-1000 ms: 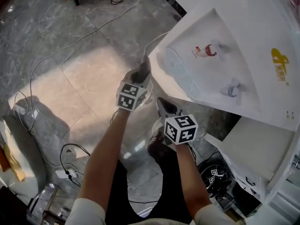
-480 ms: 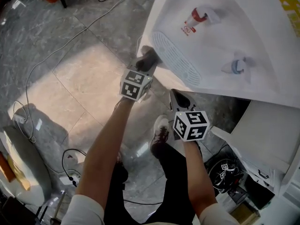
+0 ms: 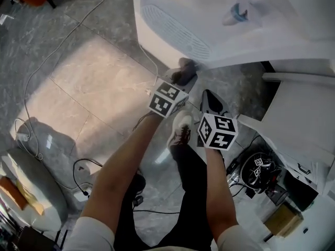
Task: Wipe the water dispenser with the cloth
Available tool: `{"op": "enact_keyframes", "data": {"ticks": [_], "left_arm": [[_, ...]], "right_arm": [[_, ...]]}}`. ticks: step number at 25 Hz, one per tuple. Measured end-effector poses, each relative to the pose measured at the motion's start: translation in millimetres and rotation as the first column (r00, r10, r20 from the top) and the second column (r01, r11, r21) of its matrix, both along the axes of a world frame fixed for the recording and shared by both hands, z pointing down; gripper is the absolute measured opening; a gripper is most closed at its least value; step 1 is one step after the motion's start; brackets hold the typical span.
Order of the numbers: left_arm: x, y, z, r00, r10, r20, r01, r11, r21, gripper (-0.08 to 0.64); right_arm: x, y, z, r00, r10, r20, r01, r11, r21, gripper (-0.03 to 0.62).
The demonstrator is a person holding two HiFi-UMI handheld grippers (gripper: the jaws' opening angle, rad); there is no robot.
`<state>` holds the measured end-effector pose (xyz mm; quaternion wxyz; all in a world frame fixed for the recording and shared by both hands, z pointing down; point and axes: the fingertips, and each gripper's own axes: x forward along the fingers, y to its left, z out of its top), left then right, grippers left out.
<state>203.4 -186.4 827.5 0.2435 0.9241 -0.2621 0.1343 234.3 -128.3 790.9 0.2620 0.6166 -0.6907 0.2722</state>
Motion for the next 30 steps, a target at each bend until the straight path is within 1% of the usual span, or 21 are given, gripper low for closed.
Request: {"op": "enact_keyframes", "data": {"ticks": [2, 4, 6, 8, 9, 11, 12, 13, 14, 15, 17, 18, 21, 26, 28, 30], "left_arm": [[10.8, 13.8, -3.5, 0.999, 0.039, -0.013, -0.039, 0.999, 0.009, 0.083], [5.4, 20.9, -4.7, 0.999, 0.026, -0.023, -0.026, 1.0, -0.012, 0.083], [-14.6, 23.2, -5.4, 1.0, -0.011, -0.015, 0.01, 1.0, -0.022, 0.083], [-45.1, 20.3, -3.2, 0.998, -0.053, 0.018, 0.054, 0.999, -0.004, 0.083], [-62.4, 16.5, -0.1, 0.996, -0.078, 0.04, 0.078, 0.997, 0.004, 0.083], [-98.4, 4.6, 9.4, 0.986, -0.146, 0.079, 0.146, 0.989, 0.003, 0.083], [-116.5, -2.4, 14.8, 0.977, -0.19, 0.096, 0.192, 0.981, -0.006, 0.083], [-133.4, -9.3, 20.1, 0.966, -0.234, 0.112, 0.238, 0.971, -0.016, 0.083], [-147.8, -15.1, 25.8, 0.954, -0.272, 0.13, 0.277, 0.961, -0.024, 0.083], [-158.8, -19.1, 31.5, 0.943, -0.298, 0.148, 0.305, 0.952, -0.029, 0.083], [-171.5, -23.3, 41.7, 0.93, -0.323, 0.178, 0.335, 0.941, -0.039, 0.083], [-175.7, -26.3, 45.7, 0.926, -0.329, 0.183, 0.342, 0.938, -0.045, 0.083], [-191.1, -43.3, 57.9, 0.918, -0.353, 0.179, 0.369, 0.927, -0.065, 0.083], [-216.0, -78.4, 93.7, 0.901, -0.4, 0.17, 0.423, 0.897, -0.13, 0.083], [-215.9, -95.4, 104.2, 0.901, -0.404, 0.156, 0.425, 0.894, -0.139, 0.083], [-212.8, -110.2, 113.6, 0.905, -0.399, 0.148, 0.419, 0.897, -0.139, 0.083]], "right_arm": [[7.4, 4.8, 0.9, 0.999, 0.051, 0.018, -0.051, 0.999, -0.009, 0.014], [11.4, 6.7, -5.0, 0.992, 0.108, 0.066, -0.107, 0.994, -0.006, 0.014], [6.8, 4.7, -14.8, 0.984, 0.139, 0.112, -0.141, 0.99, 0.015, 0.015], [-8.9, 0.4, -19.0, 0.985, 0.123, 0.123, -0.127, 0.991, 0.03, 0.015], [-19.3, -1.9, -17.4, 0.99, 0.095, 0.103, -0.099, 0.994, 0.036, 0.015], [-40.2, -6.8, -8.4, 1.0, 0.009, 0.02, -0.01, 0.999, 0.035, 0.015], [-50.1, -10.0, -3.5, 0.999, -0.035, -0.017, 0.036, 0.999, 0.03, 0.015], [-59.7, -14.2, 0.7, 0.997, -0.072, -0.033, 0.072, 0.997, 0.025, 0.015], [-69.5, -19.4, 4.3, 0.995, -0.098, -0.026, 0.098, 0.995, 0.019, 0.015], [-79.7, -24.8, 8.0, 0.993, -0.118, -0.001, 0.118, 0.993, 0.011, 0.015], [-100.5, -32.5, 17.0, 0.985, -0.159, 0.062, 0.16, 0.987, -0.017, 0.015], [-109.7, -35.0, 21.8, 0.98, -0.185, 0.073, 0.187, 0.982, -0.031, 0.015], [-134.3, -44.5, 33.5, 0.954, -0.298, 0.027, 0.299, 0.952, -0.062, 0.014], [-174.9, -74.4, 42.9, 0.891, -0.454, 0.008, 0.453, 0.888, -0.075, 0.014], [-185.5, -91.2, 45.7, 0.872, -0.489, 0.001, 0.488, 0.869, -0.079, 0.014], [-198.6, -99.3, 50.7, 0.863, -0.503, 0.038, 0.505, 0.858, -0.099, 0.014]]}}
